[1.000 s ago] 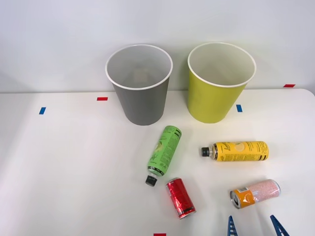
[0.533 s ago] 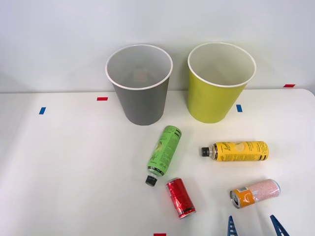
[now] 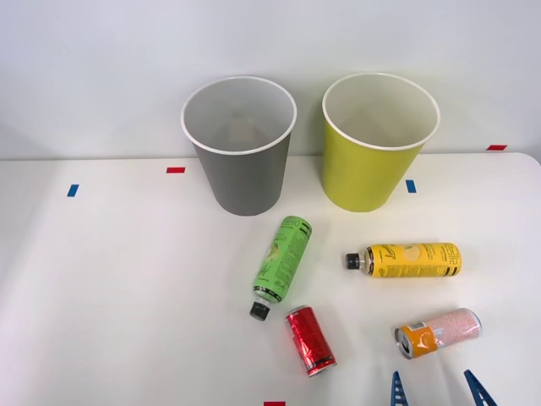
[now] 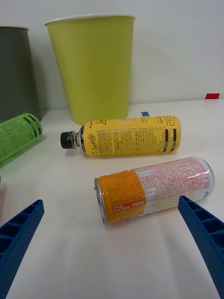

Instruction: Put cans in the gray bin, plastic bottles in the light green bin

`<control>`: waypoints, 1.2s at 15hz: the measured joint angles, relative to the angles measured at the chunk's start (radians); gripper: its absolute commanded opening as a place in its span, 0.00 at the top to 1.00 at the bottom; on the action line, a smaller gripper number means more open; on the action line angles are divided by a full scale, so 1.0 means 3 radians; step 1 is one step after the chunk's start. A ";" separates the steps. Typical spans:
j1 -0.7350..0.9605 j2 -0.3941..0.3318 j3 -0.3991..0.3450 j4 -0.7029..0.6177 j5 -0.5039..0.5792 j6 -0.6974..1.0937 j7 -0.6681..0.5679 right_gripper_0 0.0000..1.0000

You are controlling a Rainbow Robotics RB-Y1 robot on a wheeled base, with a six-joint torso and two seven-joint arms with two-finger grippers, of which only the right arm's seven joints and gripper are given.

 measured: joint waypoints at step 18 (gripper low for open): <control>0.0000 0.0000 0.0000 0.0000 0.0000 0.0000 0.0000 0.00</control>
